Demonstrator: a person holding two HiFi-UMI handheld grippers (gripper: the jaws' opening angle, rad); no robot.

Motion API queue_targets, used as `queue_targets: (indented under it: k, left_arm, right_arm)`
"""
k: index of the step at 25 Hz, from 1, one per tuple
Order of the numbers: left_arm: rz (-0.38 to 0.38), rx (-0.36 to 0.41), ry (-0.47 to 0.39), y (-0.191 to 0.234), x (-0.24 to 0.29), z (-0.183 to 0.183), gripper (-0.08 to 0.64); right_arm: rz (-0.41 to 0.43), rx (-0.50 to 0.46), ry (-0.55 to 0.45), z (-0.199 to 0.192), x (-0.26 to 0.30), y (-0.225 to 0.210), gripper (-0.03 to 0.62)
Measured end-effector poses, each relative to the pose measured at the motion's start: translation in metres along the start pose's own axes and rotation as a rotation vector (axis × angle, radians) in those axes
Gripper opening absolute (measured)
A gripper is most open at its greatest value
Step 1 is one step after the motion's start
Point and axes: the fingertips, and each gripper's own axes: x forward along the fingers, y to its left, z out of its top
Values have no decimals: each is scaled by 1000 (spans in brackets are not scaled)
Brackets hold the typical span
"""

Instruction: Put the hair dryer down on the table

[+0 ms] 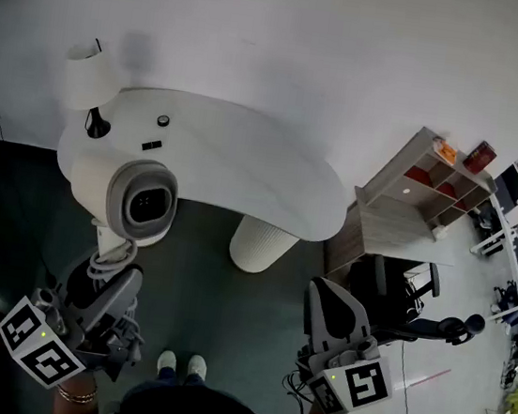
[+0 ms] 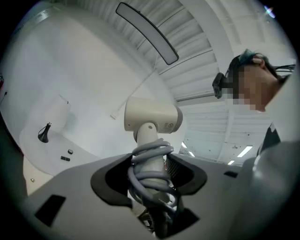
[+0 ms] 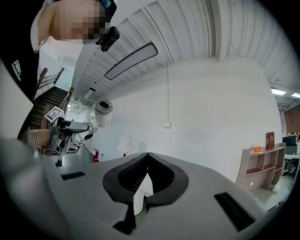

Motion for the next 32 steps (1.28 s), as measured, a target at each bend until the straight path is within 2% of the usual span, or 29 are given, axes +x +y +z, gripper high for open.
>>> queue_targets:
  k: [10,15,20,28,32]
  left_arm:
    - [-11,-2,12,0,1,-2,239]
    - [-13,-5,13,2,1,-1,239]
    - [-8,-9,2,4,0,2,239]
    - [-10,-14,-9,3,-1,7,240]
    - [-12,-23,-13,1,-1,4,239]
  right_arm:
    - [-2,-2,11,-4,-4,5,17]
    - [31,44,-69,13,1,15,17]
    - [12,-21,-12,0,-1,11,17]
    - [11,-38,-6,3,-3,11,17]
    - [21,-16,-41,9,-2,13,17]
